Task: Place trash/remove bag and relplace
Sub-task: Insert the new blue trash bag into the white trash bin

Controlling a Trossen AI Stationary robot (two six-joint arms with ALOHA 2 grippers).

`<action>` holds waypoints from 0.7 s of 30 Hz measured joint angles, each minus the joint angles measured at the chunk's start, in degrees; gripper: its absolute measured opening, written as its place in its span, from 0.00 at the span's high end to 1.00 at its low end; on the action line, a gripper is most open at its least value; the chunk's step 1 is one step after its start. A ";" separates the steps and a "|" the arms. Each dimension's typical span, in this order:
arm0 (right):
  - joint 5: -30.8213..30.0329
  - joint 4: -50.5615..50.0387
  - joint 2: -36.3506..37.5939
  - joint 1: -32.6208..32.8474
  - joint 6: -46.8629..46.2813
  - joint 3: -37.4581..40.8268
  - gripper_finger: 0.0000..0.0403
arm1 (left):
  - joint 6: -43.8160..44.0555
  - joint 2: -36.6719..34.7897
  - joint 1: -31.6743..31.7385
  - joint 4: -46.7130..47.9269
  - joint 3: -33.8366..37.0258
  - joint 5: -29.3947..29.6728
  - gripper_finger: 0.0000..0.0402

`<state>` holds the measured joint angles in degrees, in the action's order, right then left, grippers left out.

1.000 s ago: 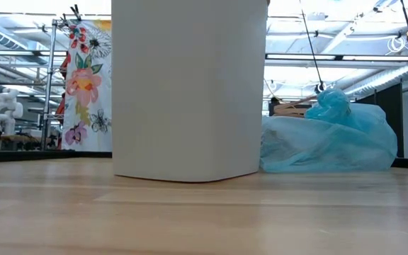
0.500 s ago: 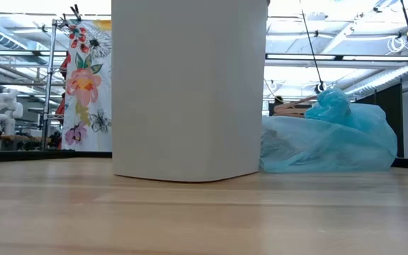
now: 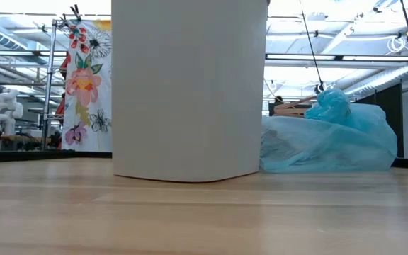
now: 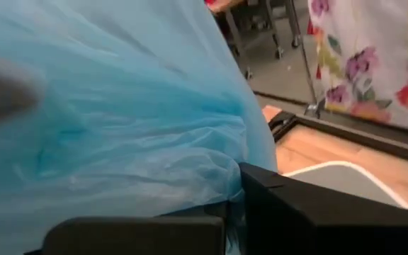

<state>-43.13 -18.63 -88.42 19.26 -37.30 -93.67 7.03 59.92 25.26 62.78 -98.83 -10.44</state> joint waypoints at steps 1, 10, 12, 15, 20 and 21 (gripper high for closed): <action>1.26 -0.33 -0.37 -0.88 -1.21 0.00 1.00 | -0.01 0.00 -0.25 0.10 0.00 0.00 0.59; 14.46 -3.30 -5.52 -6.77 -9.15 0.00 1.00 | 1.24 -1.02 -2.72 1.71 1.37 -0.01 0.59; 14.90 -4.68 -6.45 -7.09 -10.17 0.00 1.00 | 1.62 -1.83 -3.67 1.84 2.48 0.00 0.59; 15.01 -5.76 -6.87 -7.10 -10.45 0.00 1.00 | 3.72 -2.06 -5.28 1.80 4.07 0.00 0.59; 19.62 -11.77 -6.77 -6.81 -12.06 0.00 0.96 | 7.61 -5.03 -10.10 -3.59 8.78 0.00 0.59; 20.15 -12.53 -6.73 -6.81 -12.04 0.00 0.95 | 8.44 -5.71 -11.65 -5.85 10.03 0.00 0.59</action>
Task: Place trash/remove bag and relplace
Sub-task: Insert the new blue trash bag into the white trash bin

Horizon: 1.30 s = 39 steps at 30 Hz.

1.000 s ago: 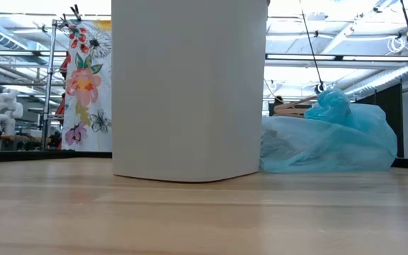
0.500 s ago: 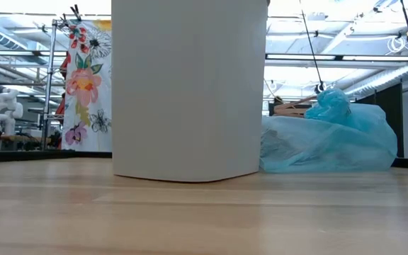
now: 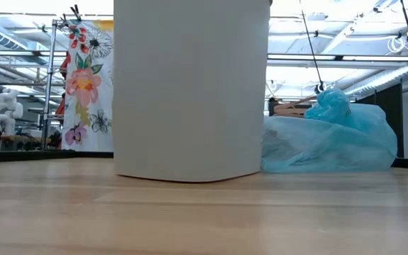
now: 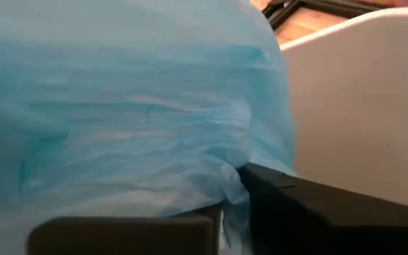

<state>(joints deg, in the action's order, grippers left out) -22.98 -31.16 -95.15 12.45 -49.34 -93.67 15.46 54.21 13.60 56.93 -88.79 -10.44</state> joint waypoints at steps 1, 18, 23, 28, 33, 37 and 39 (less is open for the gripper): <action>0.35 -0.59 0.12 0.00 0.00 0.00 0.92 | 0.55 -0.56 -1.47 -2.02 1.48 0.10 0.59; 1.18 -2.07 2.28 -0.83 9.16 0.00 0.61 | -5.29 3.20 -20.12 -24.06 15.52 15.89 0.59; 1.78 -2.08 4.18 -1.28 12.07 0.00 0.61 | -3.81 4.84 -20.46 -29.30 15.52 15.30 0.59; 2.26 -2.44 4.93 -2.70 13.07 0.00 0.61 | -2.28 6.17 -21.24 -33.05 15.52 13.94 0.59; 2.32 -5.18 4.93 -3.90 14.00 0.00 0.61 | 0.12 6.56 -22.94 -33.49 15.52 13.59 0.59; 2.36 -5.11 4.93 -3.84 14.10 0.00 0.61 | 2.98 7.05 -23.68 -33.62 15.49 13.60 0.59; 2.45 -5.11 4.93 -3.72 14.26 0.00 0.61 | 3.75 7.48 -23.85 -33.53 15.49 13.55 0.59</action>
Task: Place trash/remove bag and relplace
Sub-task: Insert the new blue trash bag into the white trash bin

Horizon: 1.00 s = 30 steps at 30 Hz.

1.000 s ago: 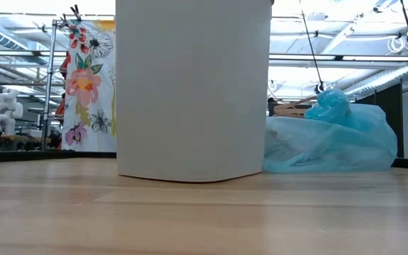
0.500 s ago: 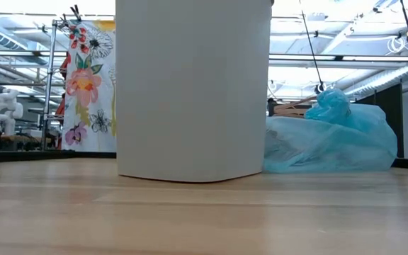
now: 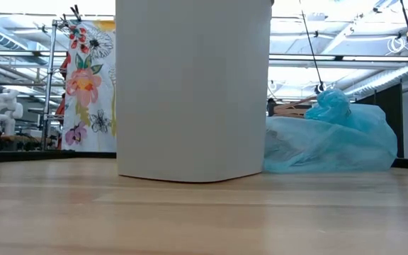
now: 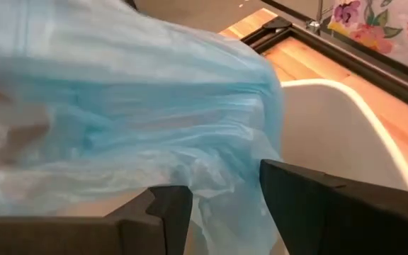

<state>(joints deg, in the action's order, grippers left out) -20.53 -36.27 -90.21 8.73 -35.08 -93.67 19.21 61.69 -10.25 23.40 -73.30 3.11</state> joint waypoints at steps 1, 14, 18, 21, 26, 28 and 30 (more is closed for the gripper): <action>0.33 -0.02 0.00 0.00 0.01 0.00 0.61 | 0.01 0.41 0.02 0.04 0.00 0.02 0.59; 2.95 -0.09 0.00 0.12 0.82 0.00 0.61 | -0.05 3.94 -0.13 -1.47 0.00 3.73 0.59; 2.95 -0.02 0.00 0.41 0.84 0.00 0.61 | -0.08 3.90 -0.17 -0.66 0.00 8.51 0.61; 2.95 0.10 0.00 0.78 0.84 0.00 0.61 | -0.01 3.81 -0.17 -0.29 0.00 9.52 0.72; 3.28 0.33 0.06 1.49 0.74 0.00 0.61 | -0.21 4.37 0.06 -0.14 0.00 9.71 0.97; 4.94 0.01 0.43 1.57 0.54 0.04 0.61 | -0.16 4.44 0.36 -0.01 0.00 10.60 0.98; 6.08 -0.06 1.43 1.96 -0.74 0.05 0.61 | -0.14 3.74 0.79 -0.06 0.00 10.94 0.99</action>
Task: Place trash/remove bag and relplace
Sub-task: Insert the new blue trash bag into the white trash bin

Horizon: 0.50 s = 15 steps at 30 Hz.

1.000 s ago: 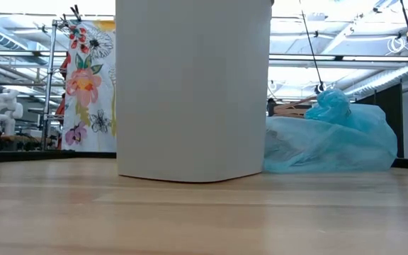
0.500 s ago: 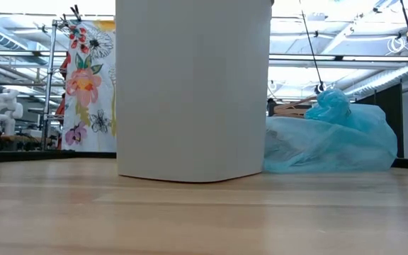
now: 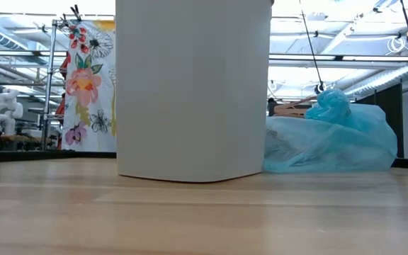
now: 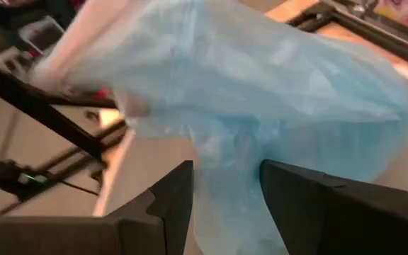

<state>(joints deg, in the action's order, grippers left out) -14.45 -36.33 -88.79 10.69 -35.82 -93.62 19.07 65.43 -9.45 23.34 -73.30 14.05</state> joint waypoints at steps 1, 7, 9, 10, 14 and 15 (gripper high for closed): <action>-0.11 0.22 0.53 0.21 -0.51 0.02 0.61 | 0.02 -0.68 0.30 0.06 0.00 0.21 0.99; -0.38 9.01 3.94 2.49 1.82 0.02 0.61 | 0.17 -4.02 1.70 -3.40 -0.04 3.01 0.99; -0.44 13.42 4.52 3.35 3.77 0.02 0.62 | 0.18 -4.72 1.94 -5.07 -0.04 3.01 0.99; -0.53 15.53 4.65 3.57 4.61 0.02 0.62 | 0.36 -4.95 1.94 -6.08 -0.04 3.00 1.00; -2.99 18.89 4.56 4.11 6.17 -0.07 0.71 | 4.78 -5.16 1.92 -9.76 -0.04 2.67 1.00; -3.76 19.07 4.31 4.08 6.23 -0.07 0.75 | 5.72 -5.16 1.94 -10.26 -0.04 2.53 1.00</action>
<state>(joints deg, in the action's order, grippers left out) -18.21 -17.26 -84.48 14.77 -29.59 -93.69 24.79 60.27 -7.51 13.08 -73.34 16.58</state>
